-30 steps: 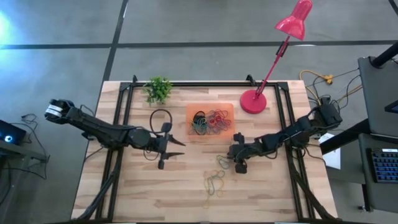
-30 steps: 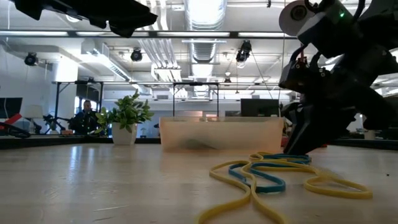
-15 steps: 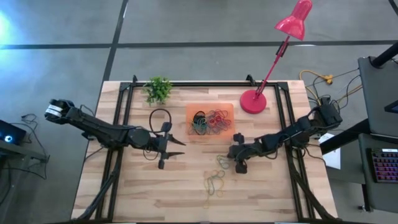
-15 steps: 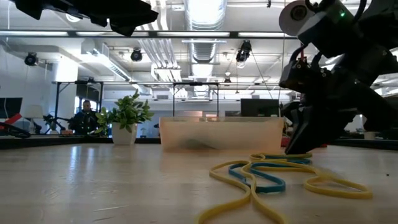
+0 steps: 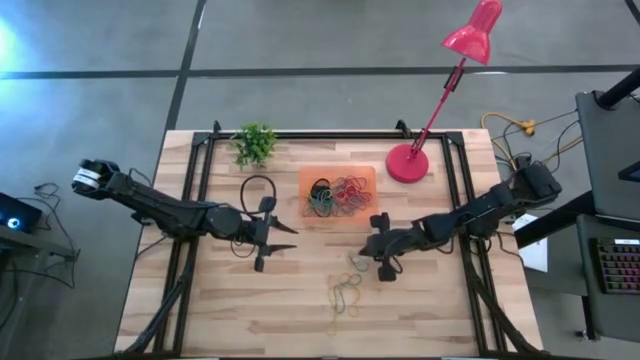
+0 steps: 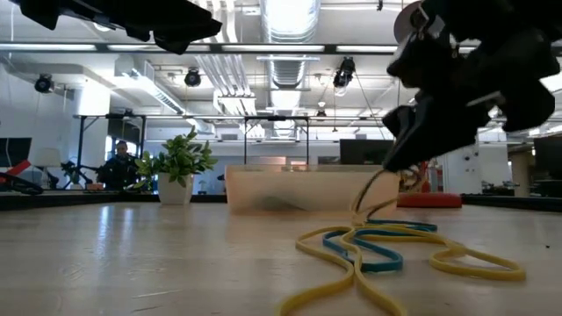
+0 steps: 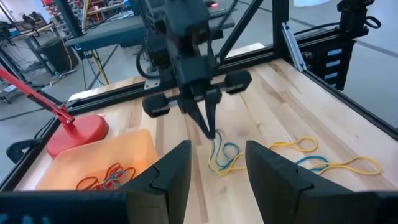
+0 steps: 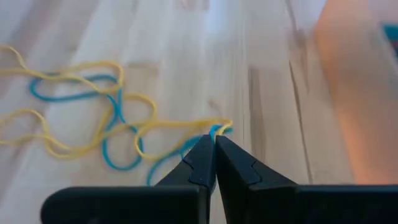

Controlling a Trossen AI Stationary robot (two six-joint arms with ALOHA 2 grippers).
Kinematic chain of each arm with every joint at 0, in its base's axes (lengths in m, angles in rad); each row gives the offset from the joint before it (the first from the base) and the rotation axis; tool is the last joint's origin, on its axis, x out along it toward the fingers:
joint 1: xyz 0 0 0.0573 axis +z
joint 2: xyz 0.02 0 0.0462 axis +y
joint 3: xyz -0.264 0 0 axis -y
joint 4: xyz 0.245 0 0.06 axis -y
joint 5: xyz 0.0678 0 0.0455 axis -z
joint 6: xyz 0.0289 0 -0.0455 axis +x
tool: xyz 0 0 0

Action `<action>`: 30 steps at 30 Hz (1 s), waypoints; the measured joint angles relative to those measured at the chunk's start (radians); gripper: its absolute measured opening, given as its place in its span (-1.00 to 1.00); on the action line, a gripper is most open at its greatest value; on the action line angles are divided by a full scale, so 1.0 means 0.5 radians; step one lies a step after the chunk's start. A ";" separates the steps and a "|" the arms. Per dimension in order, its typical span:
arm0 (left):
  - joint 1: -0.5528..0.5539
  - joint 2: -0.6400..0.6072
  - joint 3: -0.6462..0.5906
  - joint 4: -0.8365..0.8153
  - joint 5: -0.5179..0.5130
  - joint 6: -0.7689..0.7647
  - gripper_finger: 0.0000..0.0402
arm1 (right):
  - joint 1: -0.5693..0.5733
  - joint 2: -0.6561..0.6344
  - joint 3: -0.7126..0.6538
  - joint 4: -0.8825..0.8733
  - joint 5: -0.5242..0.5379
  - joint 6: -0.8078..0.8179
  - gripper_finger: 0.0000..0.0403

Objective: Pick and place rubber bands into bin
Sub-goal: Put the top yellow rubber band into the bin

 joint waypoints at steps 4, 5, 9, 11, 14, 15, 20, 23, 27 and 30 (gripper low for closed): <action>0.000 0.001 -0.006 -0.003 -0.001 -0.001 -0.32 | 0.014 -0.104 0.039 -0.028 -0.001 -0.062 -0.96; 0.000 0.001 -0.006 -0.004 -0.001 -0.001 -0.32 | 0.021 -0.130 0.058 -0.058 -0.001 -0.080 -0.96; 0.000 0.001 -0.006 -0.008 -0.001 0.000 -0.32 | 0.088 -0.234 0.126 -0.090 -0.070 -0.265 -0.96; 0.000 0.001 -0.011 -0.027 -0.001 0.001 -0.32 | 0.126 -0.287 0.160 -0.098 -0.085 -0.347 -0.96; 0.000 0.023 -0.011 -0.045 -0.001 0.003 -0.32 | 0.135 -0.363 0.235 -0.356 0.089 -0.250 -0.96; 0.000 0.028 -0.012 -0.043 0.000 0.003 -0.32 | 0.132 -0.379 0.262 -0.458 0.139 -0.219 -0.96; 0.000 0.091 -0.011 -0.033 0.000 0.002 -0.32 | 0.182 -0.398 0.348 -0.612 0.195 -0.177 -0.96; 0.000 0.131 -0.010 -0.009 0.000 0.002 -0.32 | 0.226 -0.376 0.395 -0.598 0.177 -0.261 -0.96; 0.000 0.180 -0.007 0.015 0.000 0.003 -0.32 | 0.245 -0.375 0.436 -0.608 0.143 -0.261 -0.96; 0.000 0.197 -0.003 0.018 0.000 0.003 -0.32 | 0.247 -0.375 0.451 -0.613 0.046 -0.233 -0.96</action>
